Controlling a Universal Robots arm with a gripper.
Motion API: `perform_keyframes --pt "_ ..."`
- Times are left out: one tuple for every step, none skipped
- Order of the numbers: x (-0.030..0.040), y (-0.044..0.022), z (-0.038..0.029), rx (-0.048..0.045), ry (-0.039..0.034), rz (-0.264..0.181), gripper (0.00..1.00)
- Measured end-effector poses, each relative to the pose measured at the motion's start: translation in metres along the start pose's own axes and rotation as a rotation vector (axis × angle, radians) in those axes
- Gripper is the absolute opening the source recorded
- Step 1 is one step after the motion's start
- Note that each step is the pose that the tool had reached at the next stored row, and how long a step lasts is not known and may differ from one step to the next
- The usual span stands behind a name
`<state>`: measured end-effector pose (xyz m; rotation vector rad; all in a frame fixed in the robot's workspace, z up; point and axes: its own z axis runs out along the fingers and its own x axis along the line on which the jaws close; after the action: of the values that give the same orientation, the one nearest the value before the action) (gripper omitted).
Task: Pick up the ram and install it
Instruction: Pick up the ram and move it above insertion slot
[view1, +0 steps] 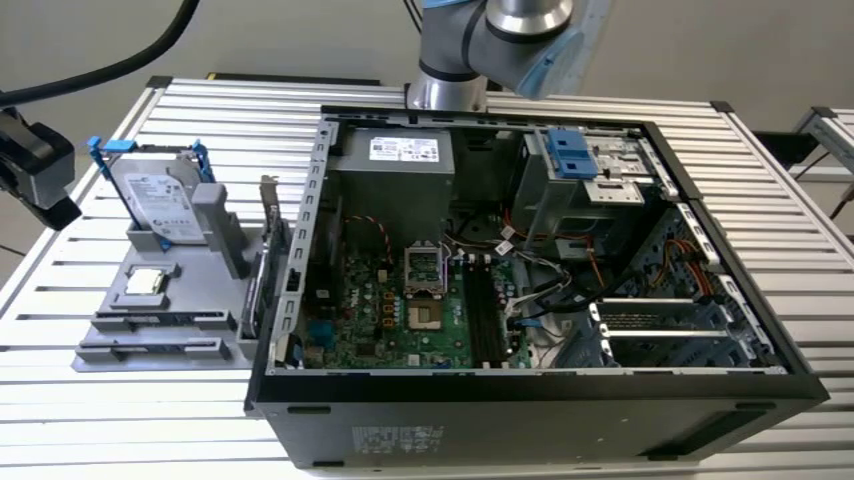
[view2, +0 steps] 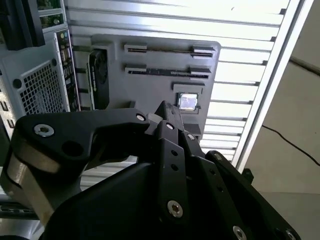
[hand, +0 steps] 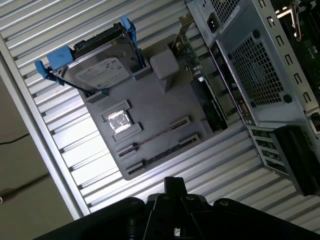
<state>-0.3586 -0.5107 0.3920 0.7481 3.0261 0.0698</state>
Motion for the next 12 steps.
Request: perform_keyframes --pt "0.0 0.0 0.0 0.0001 -0.0002 0.003 0.0" --pt "0.0 0.0 0.0 0.0001 -0.0003 0.006 0.0" --pt "0.0 0.0 0.0 0.0002 -0.0005 0.009 0.0" --pt "0.0 0.0 0.0 0.0001 -0.0006 0.012 0.0" --pt "0.0 0.0 0.0 0.0002 -0.0008 0.015 0.0" --pt "0.0 0.0 0.0 0.0002 -0.0009 0.018 0.0" --pt "0.0 0.0 0.0 0.0003 -0.0011 0.021 0.0" --pt "0.0 0.0 0.0 0.0003 -0.0012 0.024 0.0" --pt "0.0 0.0 0.0 0.0003 -0.0014 0.027 0.0" --pt "0.0 0.0 0.0 0.0004 -0.0015 0.031 0.0" --pt "0.0 0.0 0.0 0.0005 -0.0017 0.034 0.0" --pt "0.0 0.0 0.0 0.0005 -0.0019 0.037 0.0"
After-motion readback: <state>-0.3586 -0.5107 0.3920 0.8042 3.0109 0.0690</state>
